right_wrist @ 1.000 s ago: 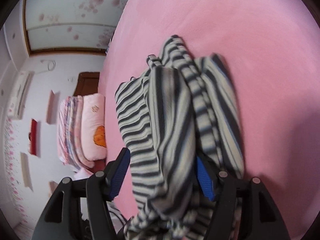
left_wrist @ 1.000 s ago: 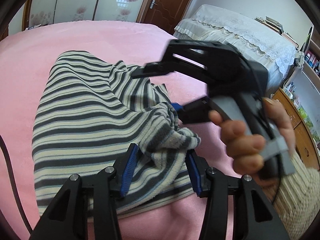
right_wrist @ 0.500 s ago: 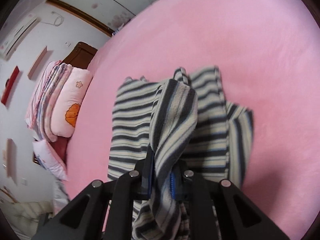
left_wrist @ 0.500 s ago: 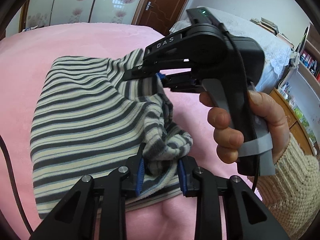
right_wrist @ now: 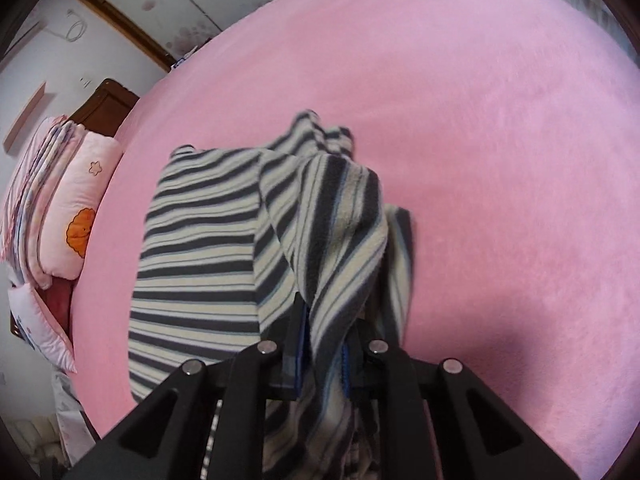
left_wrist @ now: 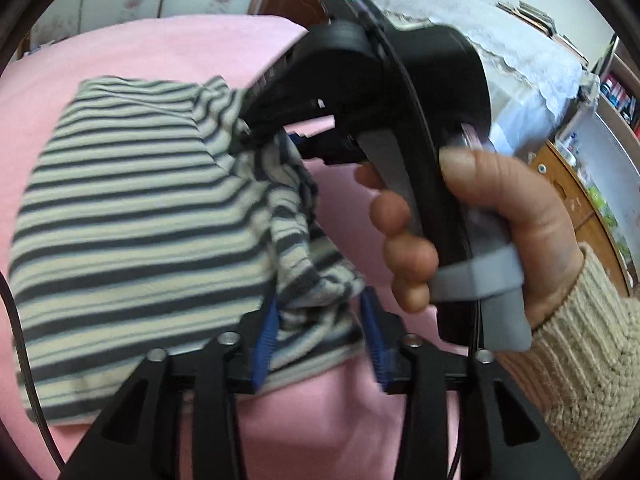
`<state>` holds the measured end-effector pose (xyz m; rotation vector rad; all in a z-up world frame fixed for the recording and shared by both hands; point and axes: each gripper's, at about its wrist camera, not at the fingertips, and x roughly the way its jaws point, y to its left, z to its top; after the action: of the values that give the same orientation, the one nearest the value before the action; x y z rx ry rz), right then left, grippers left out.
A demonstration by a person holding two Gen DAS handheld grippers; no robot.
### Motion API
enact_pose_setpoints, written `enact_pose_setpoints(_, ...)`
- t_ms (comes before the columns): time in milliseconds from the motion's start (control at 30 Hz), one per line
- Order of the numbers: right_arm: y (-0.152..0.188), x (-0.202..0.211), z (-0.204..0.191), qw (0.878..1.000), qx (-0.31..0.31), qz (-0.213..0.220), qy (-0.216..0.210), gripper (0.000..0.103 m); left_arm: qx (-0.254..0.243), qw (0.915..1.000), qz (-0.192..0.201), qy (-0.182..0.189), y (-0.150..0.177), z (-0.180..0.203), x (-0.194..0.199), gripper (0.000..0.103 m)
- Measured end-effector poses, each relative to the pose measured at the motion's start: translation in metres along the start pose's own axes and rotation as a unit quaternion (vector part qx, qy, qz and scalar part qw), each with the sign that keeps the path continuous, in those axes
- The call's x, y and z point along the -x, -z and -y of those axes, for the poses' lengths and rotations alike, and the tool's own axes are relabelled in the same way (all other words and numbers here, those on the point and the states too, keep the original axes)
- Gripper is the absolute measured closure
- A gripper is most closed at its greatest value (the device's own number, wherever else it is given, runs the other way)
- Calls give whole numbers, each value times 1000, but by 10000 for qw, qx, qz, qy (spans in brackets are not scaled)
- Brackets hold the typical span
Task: Fold small clothes
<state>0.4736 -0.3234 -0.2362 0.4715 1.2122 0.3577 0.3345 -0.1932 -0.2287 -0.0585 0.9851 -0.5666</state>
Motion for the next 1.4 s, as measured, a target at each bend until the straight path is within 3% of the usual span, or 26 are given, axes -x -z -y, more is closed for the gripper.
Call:
enact_pose_setpoints(67, 1, 6, 2, 9997, -128, -1, -197, 79, 10, 9999, 18, 114, 1, 4, 2, 45)
enact_pose_setpoints(167, 6, 29, 3, 9998, -68, 188, 1, 64, 101, 9997, -44, 235, 4, 2, 17, 42)
enact_pose_setpoints(300, 26, 71, -15, 9967, 409, 649, 259, 62, 245, 9994, 155, 209, 4, -15, 59, 42)
enact_pose_setpoints(367, 38, 85, -32, 9939, 730, 771, 294, 62, 411, 9983, 410, -14, 4, -30, 81, 35)
enact_pose_setpoints(500, 69, 94, -71, 9872, 1332, 831, 289, 62, 928, 9898, 803, -723, 1, -75, 103, 34)
enact_pose_setpoints(600, 91, 83, -98, 9790, 1780, 888, 451, 69, 1369, 9834, 726, -947, -3, -111, 95, 34)
enact_pose_setpoints(667, 100, 71, -102, 9761, 1937, 758, 624, 85, 1428, 9827, 638, -989, 3, -116, 87, 34)
enact_pose_setpoints(800, 122, 55, -81, 9721, 1901, 623, 1228, 91, 1254, 9804, 356, -1479, 12, -121, 67, 34)
enact_pose_setpoints(867, 127, 57, -58, 9765, 1613, 606, 1295, 103, 1218, 9802, 250, -1543, 17, -126, 53, 34)
enact_pose_setpoints(1033, 135, 62, -10, 9882, 978, 515, 1059, 103, 1248, 9808, 104, -1495, 29, -140, 42, 32)
enact_pose_setpoints(1267, 140, 62, -11, 9890, 910, 539, 1036, 103, 1105, 9830, 32, -1465, 29, -142, 53, 32)
enact_pose_setpoints(1400, 143, 77, -18, 9923, 860, 558, 689, 99, 1179, 9827, 56, -1426, 23, -141, 67, 31)
